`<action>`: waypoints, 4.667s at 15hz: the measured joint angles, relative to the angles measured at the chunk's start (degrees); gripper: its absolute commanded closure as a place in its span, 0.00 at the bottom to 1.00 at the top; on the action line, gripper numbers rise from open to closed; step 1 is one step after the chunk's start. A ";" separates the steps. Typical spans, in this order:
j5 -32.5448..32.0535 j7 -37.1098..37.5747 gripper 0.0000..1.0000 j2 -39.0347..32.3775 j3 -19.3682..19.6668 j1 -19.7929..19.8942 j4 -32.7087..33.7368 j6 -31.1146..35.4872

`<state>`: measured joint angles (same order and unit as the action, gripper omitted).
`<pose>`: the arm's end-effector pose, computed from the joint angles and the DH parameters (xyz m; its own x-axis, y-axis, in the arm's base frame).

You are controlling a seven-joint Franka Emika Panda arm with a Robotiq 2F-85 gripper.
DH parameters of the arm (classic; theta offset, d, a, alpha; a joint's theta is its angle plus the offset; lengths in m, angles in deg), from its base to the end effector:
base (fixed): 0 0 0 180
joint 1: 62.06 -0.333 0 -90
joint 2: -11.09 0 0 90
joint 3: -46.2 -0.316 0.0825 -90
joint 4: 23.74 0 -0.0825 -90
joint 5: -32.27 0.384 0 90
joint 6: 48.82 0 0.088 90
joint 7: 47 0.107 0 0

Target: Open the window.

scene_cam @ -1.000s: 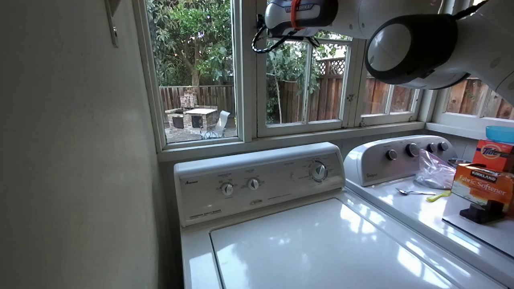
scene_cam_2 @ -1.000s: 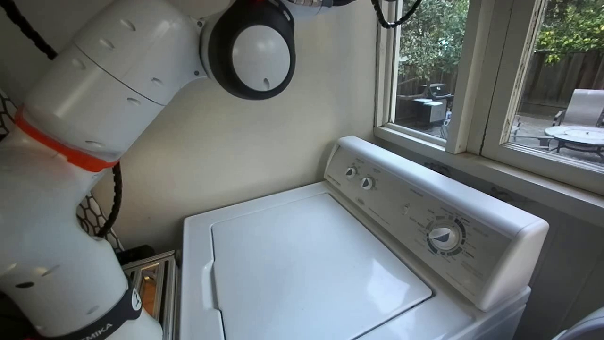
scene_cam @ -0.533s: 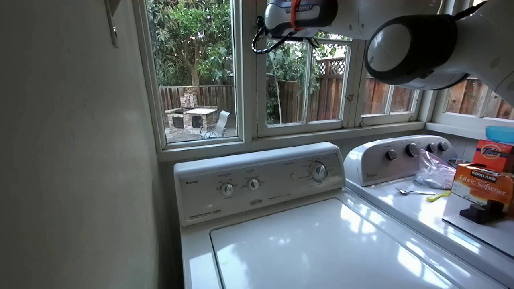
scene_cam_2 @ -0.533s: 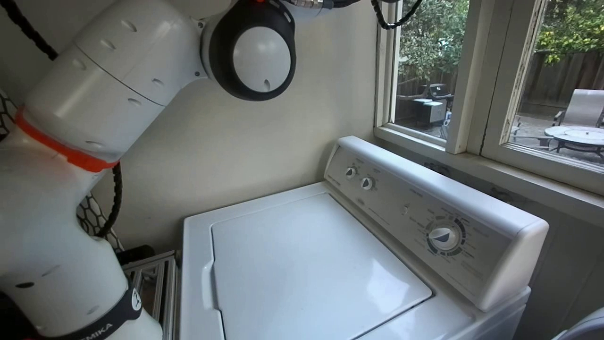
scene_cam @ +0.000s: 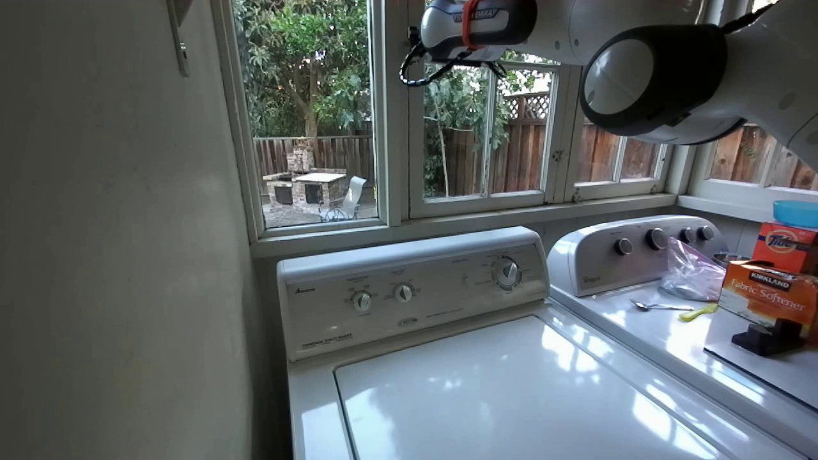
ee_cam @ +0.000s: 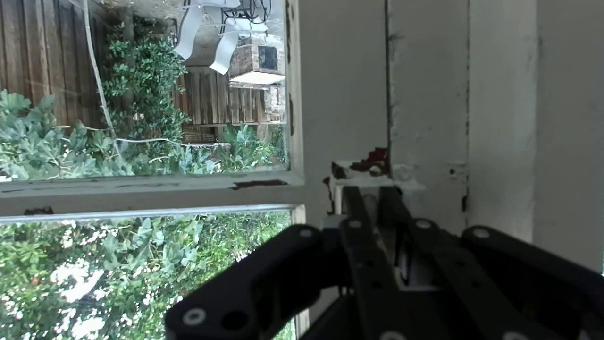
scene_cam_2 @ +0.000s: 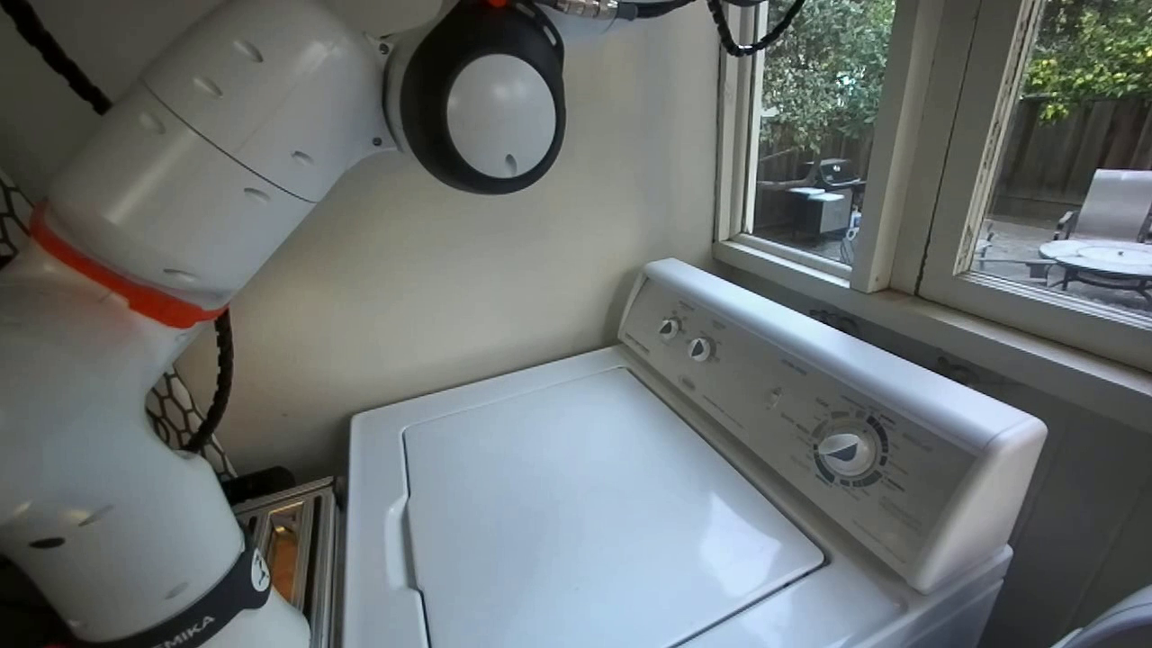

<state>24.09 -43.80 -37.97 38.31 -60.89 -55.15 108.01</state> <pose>0.7812 0.0237 0.6849 0.2323 -0.0094 0.9726 0.0329 -0.9993 -0.0175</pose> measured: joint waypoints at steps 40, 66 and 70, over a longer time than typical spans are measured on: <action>24.91 1.91 0.97 5.69 -31.73 24.09 3.03 -51.74; 30.49 -17.81 0.11 6.76 -5.75 20.20 9.91 -85.91; 24.81 -23.12 0.00 7.74 -2.13 17.98 10.06 -90.47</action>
<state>48.89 -66.92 -30.23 36.19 -42.91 -45.09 17.54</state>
